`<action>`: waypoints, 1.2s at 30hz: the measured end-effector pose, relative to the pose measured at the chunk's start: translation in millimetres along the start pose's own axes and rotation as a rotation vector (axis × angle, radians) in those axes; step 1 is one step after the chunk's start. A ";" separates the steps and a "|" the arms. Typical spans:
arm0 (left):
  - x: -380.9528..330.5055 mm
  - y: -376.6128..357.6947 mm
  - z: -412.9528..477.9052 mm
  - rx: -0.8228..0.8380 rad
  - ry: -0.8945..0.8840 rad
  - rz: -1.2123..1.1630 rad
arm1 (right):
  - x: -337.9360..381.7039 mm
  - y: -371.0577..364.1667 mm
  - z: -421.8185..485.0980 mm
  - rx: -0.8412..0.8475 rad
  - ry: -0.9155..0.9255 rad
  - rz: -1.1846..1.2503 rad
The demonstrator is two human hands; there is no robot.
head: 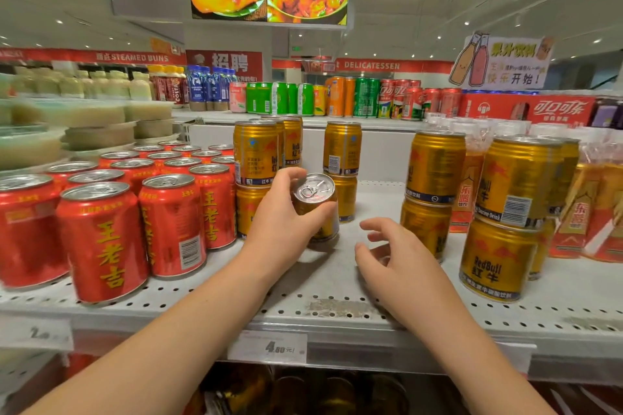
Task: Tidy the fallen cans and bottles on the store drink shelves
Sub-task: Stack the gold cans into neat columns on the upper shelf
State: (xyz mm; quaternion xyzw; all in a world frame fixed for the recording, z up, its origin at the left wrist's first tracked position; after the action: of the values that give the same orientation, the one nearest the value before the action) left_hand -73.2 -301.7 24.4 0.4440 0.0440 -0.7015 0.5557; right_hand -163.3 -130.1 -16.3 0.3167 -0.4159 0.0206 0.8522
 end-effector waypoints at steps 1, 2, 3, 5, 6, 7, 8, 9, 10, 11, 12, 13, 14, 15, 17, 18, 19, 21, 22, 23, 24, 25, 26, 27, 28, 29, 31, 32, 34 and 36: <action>-0.7 1.7 0.9 -0.015 -0.017 0.047 | 1.2 -1.2 -0.6 0.007 0.010 -0.019; -1.9 2.7 1.7 -0.025 -0.035 0.095 | 2.7 -2.2 -1.5 0.014 0.020 -0.035; -2.7 2.6 2.3 -0.025 -0.048 0.138 | 4.2 -3.1 -2.4 0.020 0.031 -0.052; -3.5 -0.2 3.5 -0.014 -0.069 0.212 | 7.1 -4.1 -3.8 0.025 0.057 -0.081; -4.0 -1.9 3.9 -0.007 -0.075 0.251 | 8.3 -4.2 -4.0 0.023 0.070 -0.090; -4.7 -3.0 3.9 -0.002 -0.078 0.295 | 9.0 -4.2 -4.3 0.022 0.079 -0.097; -6.8 -2.9 3.6 -0.009 -0.094 0.357 | 9.5 -4.3 -4.7 0.023 0.084 -0.099; -12.1 -1.4 2.9 -0.036 -0.133 0.452 | 9.7 -4.4 -5.1 0.025 0.088 -0.099; -19.9 -0.1 1.9 -0.072 -0.192 0.572 | 10.1 -4.4 -5.3 0.028 0.092 -0.099; -27.4 -0.3 0.7 -0.103 -0.252 0.681 | 10.5 -4.4 -5.5 0.029 0.096 -0.100; -32.4 -1.8 -0.1 -0.119 -0.295 0.750 | 11.1 -4.5 -5.6 0.029 0.099 -0.101; -34.1 -4.2 0.1 -0.112 -0.309 0.775 | 11.5 -4.3 -5.8 0.028 0.102 -0.100; -34.0 -6.8 0.9 -0.090 -0.307 0.764 | 12.2 -4.0 -6.1 0.027 0.105 -0.094; -32.9 -9.0 1.7 -0.068 -0.300 0.731 | 13.1 -3.5 -6.8 0.025 0.108 -0.085; -32.3 -11.7 3.4 -0.047 -0.300 0.676 | 15.1 -1.4 -8.6 0.024 0.118 -0.053; -32.7 -12.7 4.5 -0.042 -0.305 0.670 | 15.7 -0.6 -9.8 0.030 0.122 -0.035; -32.7 -13.8 5.8 -0.036 -0.304 0.673 | 15.7 0.0 -11.4 0.043 0.125 -0.023; -31.7 -18.0 10.1 -0.004 -0.281 0.721 | 14.8 0.6 -14.8 0.079 0.130 -0.011; -30.9 -21.3 12.8 0.017 -0.268 0.765 | 14.7 1.0 -16.1 0.091 0.137 -0.009; -29.9 -25.5 15.4 0.039 -0.252 0.812 | 14.8 2.0 -17.5 0.098 0.147 -0.009; -28.6 -29.5 18.0 0.057 -0.229 0.848 | 15.3 2.9 -18.3 0.102 0.156 -0.014; -27.3 -32.5 21.0 0.070 -0.202 0.864 | 16.4 3.4 -18.8 0.104 0.166 -0.020; -26.0 -34.5 24.1 0.075 -0.173 0.866 | 18.1 3.5 -19.2 0.108 0.175 -0.021; -25.2 -35.9 27.0 0.074 -0.152 0.860 | 20.4 3.8 -20.1 0.113 0.186 -0.007; -24.5 -36.7 29.5 0.069 -0.139 0.853 | 23.0 5.1 -21.6 0.116 0.199 0.030; -23.7 -36.9 31.4 0.060 -0.131 0.842 | 25.4 7.8 -24.1 0.116 0.209 0.085; -21.4 -36.7 32.5 0.043 -0.112 0.806 | 27.7 19.3 -31.6 0.085 0.234 0.177; -20.1 -36.9 31.9 0.036 -0.105 0.787 | 27.5 27.9 -36.5 0.057 0.252 0.196; -20.0 -38.0 28.0 0.022 -0.103 0.761 | 25.9 49.8 -47.9 -0.007 0.294 0.210; -27.4 -36.4 21.4 -0.030 -0.135 0.730 | 23.9 81.1 -57.9 -0.119 0.347 0.231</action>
State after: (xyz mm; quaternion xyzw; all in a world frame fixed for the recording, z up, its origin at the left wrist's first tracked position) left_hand -115.6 -279.5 39.9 0.3750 -0.1440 -0.4841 0.7774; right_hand -131.7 -38.5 17.0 0.2079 -0.2968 0.1479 0.9202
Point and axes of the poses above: each hand's wrist, its own z-axis towards the middle knuckle, its own y-axis out of the back of the hand, x = y × z, the point moved 9 cm from there along z, towards the middle knuckle, and after that the axes turned 9 degrees about z, right-handed, at the moved point
